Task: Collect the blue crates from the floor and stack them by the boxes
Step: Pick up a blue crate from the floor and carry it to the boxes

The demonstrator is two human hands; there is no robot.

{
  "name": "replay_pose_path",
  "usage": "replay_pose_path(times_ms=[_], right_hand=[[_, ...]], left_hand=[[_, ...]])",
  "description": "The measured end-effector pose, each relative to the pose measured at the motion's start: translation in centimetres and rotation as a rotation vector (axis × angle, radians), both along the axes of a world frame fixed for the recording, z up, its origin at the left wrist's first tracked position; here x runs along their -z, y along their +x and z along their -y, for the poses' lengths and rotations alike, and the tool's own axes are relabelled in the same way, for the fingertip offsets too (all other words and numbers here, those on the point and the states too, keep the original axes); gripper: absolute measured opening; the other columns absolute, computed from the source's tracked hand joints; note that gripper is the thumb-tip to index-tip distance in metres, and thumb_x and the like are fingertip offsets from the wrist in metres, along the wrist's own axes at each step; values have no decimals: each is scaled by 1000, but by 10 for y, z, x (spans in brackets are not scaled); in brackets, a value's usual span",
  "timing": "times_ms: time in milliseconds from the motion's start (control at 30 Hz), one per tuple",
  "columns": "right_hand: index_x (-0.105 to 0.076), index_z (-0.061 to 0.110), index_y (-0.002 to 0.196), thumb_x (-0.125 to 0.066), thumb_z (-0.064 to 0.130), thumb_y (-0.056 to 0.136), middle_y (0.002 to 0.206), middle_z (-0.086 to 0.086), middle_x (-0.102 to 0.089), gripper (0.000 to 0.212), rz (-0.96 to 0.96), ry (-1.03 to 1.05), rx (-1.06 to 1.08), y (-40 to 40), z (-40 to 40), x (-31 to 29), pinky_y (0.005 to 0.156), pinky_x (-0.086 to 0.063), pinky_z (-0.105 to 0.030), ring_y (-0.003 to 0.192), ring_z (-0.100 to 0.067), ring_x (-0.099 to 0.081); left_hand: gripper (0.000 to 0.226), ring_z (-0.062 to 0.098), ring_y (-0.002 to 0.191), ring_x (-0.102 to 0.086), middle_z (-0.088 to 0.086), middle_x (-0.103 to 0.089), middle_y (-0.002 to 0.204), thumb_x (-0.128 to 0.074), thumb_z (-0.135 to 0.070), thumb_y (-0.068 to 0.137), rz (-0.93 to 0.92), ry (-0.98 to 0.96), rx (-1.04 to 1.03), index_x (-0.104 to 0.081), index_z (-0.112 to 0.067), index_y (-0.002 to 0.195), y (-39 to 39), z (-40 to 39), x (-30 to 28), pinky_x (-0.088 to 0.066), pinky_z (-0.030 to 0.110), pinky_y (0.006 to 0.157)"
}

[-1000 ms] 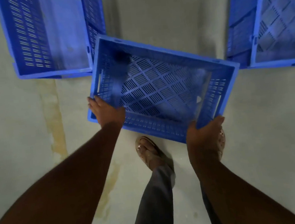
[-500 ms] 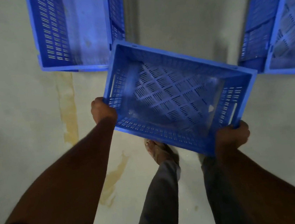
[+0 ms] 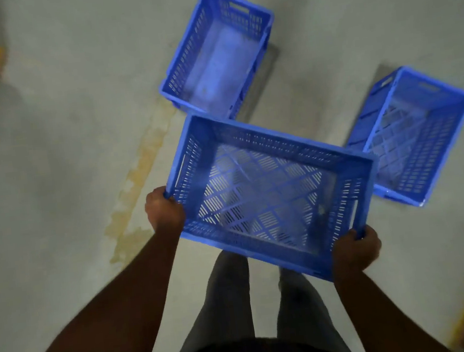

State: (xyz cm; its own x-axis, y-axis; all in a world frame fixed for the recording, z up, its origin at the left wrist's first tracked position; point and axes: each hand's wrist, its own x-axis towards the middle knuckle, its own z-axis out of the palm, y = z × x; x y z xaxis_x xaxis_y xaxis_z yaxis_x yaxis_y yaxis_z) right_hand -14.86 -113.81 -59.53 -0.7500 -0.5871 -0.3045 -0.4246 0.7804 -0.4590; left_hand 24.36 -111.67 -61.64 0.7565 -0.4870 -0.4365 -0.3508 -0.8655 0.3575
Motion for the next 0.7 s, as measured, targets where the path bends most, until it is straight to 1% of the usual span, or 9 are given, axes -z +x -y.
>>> replay_pose_path(times_ms=[67,133,233,300,400,500,567,633,700], right_hand=[[-65,-5,123,-56,14,86,117,-33,-64,42,13,-28,-67,3,-2,-36,100,-41,-49,112,-49,-58],[-66,-4,122,-58,9,84,116,-32,-65,41,19,-74,-144,4,-5,-66,99,-41,-48,111,-49,-58],[-67,-6,120,-63,5,86,115,-31,-66,36,19,-152,-301,5,-14,-102,100,-40,-49,112,-48,-59],[-66,-4,123,-65,7,89,120,-30,-65,36,50,-184,-407,5,-21,-125,103,-40,-50,117,-47,-57],[-65,3,127,-64,13,92,126,-26,-62,37,55,-193,-528,3,-44,-163,102,-41,-52,121,-46,-54],[-66,2,124,-65,13,90,123,-29,-63,36,73,-232,-645,2,-76,-199,102,-40,-50,119,-47,-55],[-66,0,122,-64,13,89,121,-29,-64,35,93,-242,-735,5,-103,-216,101,-40,-49,117,-48,-56],[-67,0,121,-62,15,87,120,-30,-65,38,148,-244,-820,14,-136,-228,101,-40,-50,114,-48,-57],[-68,1,120,-58,20,82,117,-30,-65,43,213,-259,-903,27,-171,-238,99,-43,-52,110,-50,-59]], left_hand=[[35,41,85,-62,19,-65,91,-41,-12,71,25,-72,-75,-68,-7,93,-6,-38,-39,-54,48,73],[39,42,87,-62,20,-66,92,-42,-12,70,63,-143,-159,-70,-4,97,-16,-78,-76,-53,47,77],[33,40,80,-62,20,-66,84,-46,-5,72,102,-223,-318,-70,-2,94,-36,-142,-126,-50,45,74],[27,40,76,-60,21,-62,80,-46,-6,70,141,-295,-374,-67,-2,86,-51,-189,-155,-49,47,72],[12,42,70,-55,26,-58,75,-45,-6,68,181,-360,-470,-56,-4,73,-79,-265,-196,-46,49,67],[10,28,63,-45,26,-56,72,-47,-4,70,207,-436,-585,-56,0,74,-110,-343,-231,-46,49,62],[5,24,62,-41,23,-52,68,-48,-1,70,226,-459,-660,-53,-1,72,-129,-395,-251,-45,49,59],[13,30,64,-53,19,-58,70,-47,-4,70,253,-478,-767,-58,-4,76,-147,-448,-261,-49,49,62],[24,36,72,-63,15,-66,75,-47,-7,69,265,-493,-900,-66,-8,83,-163,-501,-268,-54,47,67]])
